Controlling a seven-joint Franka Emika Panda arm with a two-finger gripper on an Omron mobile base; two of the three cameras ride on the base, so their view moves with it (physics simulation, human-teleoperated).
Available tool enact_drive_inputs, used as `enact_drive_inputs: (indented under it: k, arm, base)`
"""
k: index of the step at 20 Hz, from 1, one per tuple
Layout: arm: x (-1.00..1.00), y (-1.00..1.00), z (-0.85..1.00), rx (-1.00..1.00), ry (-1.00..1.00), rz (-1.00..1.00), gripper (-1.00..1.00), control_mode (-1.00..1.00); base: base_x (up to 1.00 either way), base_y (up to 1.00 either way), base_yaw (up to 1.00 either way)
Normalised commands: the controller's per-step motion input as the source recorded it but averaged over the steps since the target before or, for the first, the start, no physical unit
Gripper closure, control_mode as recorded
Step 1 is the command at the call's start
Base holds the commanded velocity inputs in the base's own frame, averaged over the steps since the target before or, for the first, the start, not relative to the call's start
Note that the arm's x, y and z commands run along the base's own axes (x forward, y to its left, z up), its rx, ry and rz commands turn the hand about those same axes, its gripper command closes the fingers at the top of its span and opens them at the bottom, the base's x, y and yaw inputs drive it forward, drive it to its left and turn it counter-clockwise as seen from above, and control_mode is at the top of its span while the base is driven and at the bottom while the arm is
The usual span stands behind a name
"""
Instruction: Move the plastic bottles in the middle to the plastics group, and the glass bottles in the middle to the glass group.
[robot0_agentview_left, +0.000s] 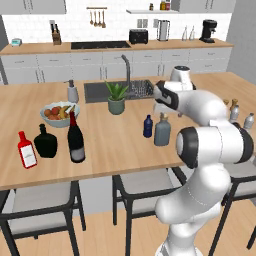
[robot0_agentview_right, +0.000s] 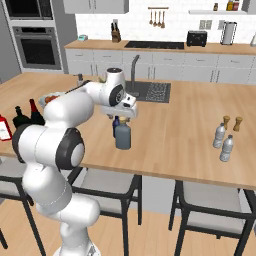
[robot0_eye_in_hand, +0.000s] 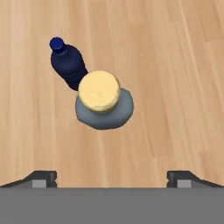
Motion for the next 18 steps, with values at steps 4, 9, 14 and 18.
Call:
enact_drive_inputs:
  k: [4, 9, 14, 18]
  arm:
    - [-0.01, -0.01, 0.24, 0.07, -0.20, 0.01, -1.00, -1.00]
    - [0.18, 0.00, -0.01, 0.00, -0.14, 0.03, -1.00, -1.00]
    - [0.41, 0.00, 0.00, 0.00, 0.02, 0.00, -1.00, -1.00]
    - [0.17, 0.00, 0.00, 0.00, 0.07, 0.00, -1.00, -1.00]
  base:
    - [0.00, 0.00, 0.00]
    - [0.00, 0.00, 0.00]
    - [0.00, 0.00, 0.00]
    - [0.00, 0.00, 0.00]
